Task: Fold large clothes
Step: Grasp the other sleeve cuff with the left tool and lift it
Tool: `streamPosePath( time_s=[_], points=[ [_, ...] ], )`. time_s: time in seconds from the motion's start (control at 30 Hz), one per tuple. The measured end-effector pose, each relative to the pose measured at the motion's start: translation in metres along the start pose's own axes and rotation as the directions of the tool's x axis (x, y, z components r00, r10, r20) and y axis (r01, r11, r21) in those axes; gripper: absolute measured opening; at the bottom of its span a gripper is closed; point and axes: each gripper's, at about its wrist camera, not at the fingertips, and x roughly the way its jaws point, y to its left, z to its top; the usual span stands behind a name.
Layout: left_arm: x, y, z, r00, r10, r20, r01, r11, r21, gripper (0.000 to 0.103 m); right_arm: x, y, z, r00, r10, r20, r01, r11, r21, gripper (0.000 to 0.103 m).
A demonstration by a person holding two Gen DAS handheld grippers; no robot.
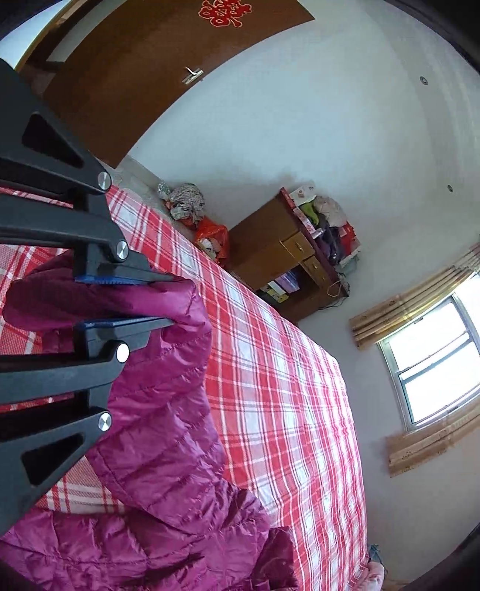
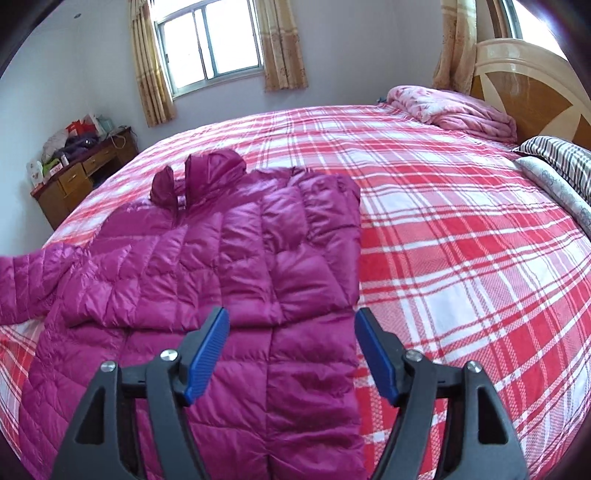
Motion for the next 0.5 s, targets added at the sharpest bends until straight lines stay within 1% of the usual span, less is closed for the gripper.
streamPosePath(
  time_s=[0.07,0.2,0.33,0.4,0.5],
  points=[
    [-0.01,-0.013,0.015,0.999,-0.011,0.033,0.011,1.0,0.019,0.014,-0.001,0.0,-0.008,1.0,-0.005,0.003,0.005,1.0,-0.015,0.074],
    [-0.028,-0.039,0.037,0.995,-0.061,0.079,0.057,0.997,0.056,0.014,-0.002,0.001,-0.017,1.0,0.001,0.02,0.0,0.999,-0.036,0.074],
    [-0.045,-0.072,0.056,0.986,-0.13,0.109,0.12,0.989,0.091,0.014,0.001,-0.004,-0.023,1.0,0.016,0.015,-0.016,1.0,-0.01,0.074],
    [-0.055,-0.089,0.063,0.978,-0.171,0.121,0.159,0.982,0.105,0.013,0.005,-0.008,-0.023,1.0,0.028,0.0,-0.028,1.0,0.01,0.074],
    [-0.075,-0.114,0.073,0.964,-0.216,0.159,0.194,0.971,0.14,0.013,0.009,-0.013,-0.026,0.999,0.035,-0.018,-0.035,0.999,0.032,0.074]
  ],
)
